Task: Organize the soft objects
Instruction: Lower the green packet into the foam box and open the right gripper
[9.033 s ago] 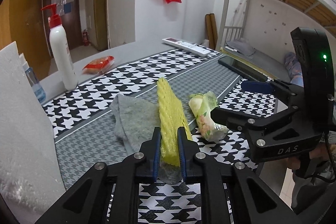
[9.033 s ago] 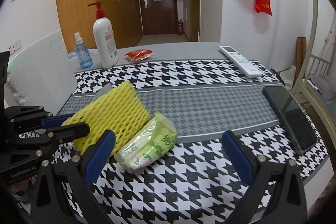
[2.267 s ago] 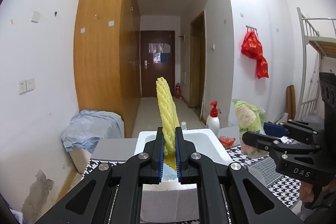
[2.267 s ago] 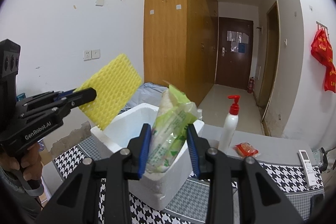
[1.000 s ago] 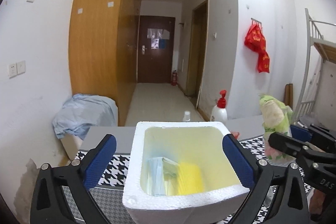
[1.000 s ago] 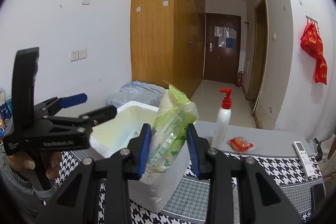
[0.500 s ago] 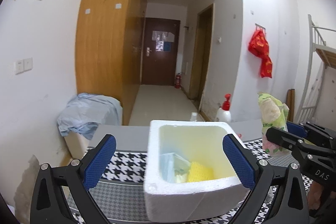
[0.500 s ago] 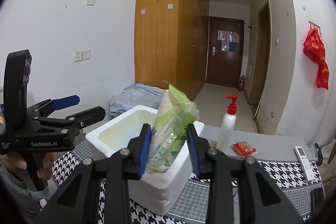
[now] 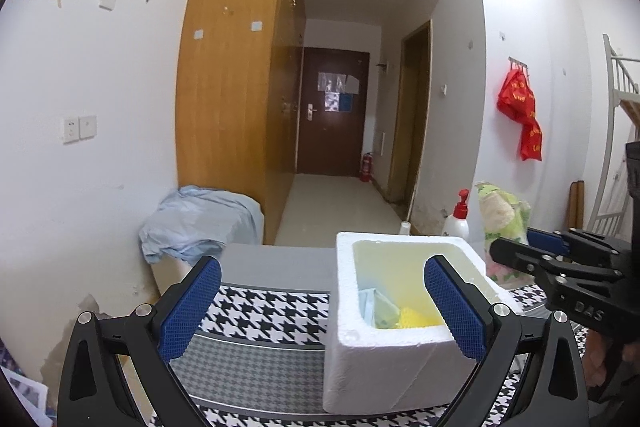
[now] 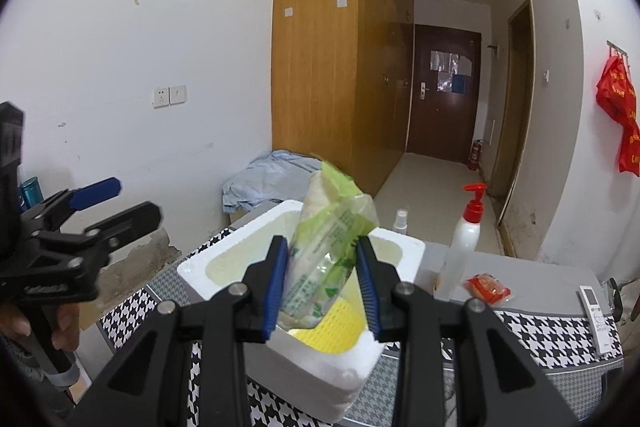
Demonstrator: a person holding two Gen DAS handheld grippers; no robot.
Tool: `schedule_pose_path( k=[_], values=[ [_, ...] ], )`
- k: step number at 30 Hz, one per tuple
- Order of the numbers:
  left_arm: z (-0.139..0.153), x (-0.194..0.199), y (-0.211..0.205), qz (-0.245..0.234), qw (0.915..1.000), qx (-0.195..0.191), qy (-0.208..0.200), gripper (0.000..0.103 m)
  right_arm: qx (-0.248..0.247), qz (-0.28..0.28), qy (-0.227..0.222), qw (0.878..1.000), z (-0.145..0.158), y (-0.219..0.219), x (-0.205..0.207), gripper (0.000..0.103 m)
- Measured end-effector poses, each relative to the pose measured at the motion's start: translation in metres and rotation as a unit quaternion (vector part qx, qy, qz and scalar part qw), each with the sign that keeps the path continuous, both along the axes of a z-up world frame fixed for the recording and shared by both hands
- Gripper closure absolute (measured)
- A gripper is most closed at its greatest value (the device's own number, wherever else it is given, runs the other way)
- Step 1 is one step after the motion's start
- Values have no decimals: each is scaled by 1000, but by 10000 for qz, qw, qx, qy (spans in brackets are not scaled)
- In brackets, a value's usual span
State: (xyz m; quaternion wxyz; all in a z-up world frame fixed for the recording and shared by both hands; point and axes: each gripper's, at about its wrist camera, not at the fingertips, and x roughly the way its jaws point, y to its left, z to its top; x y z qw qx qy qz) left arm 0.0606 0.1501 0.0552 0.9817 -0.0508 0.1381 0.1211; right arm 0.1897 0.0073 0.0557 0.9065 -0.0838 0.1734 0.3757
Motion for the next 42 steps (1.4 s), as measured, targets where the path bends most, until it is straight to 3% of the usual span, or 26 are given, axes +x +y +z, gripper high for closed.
schedule_pose_path(
  k=[16, 18, 20, 23, 37, 42],
  values=[
    [-5, -15, 0, 109, 9999, -19, 31, 1, -131, 101, 348, 9993, -8, 19, 22, 63],
    [-5, -15, -1, 113, 9999, -27, 39, 1, -196, 56, 309, 9993, -8, 22, 21, 54],
    [-5, -15, -1, 124, 9999, -31, 40, 1, -202, 67, 271, 9994, -9, 23, 20, 35],
    [-6, -15, -1, 125, 9999, -25, 40, 1, -123, 101, 282, 9995, -8, 21, 19, 24],
    [-5, -12, -3, 97, 9999, -25, 107, 1, 33, 97, 329, 9994, -4, 11, 11, 20],
    [-4, -16, -3, 120, 9999, -57, 16, 1, -58, 77, 69, 9999, -1, 11, -1, 4]
  ],
)
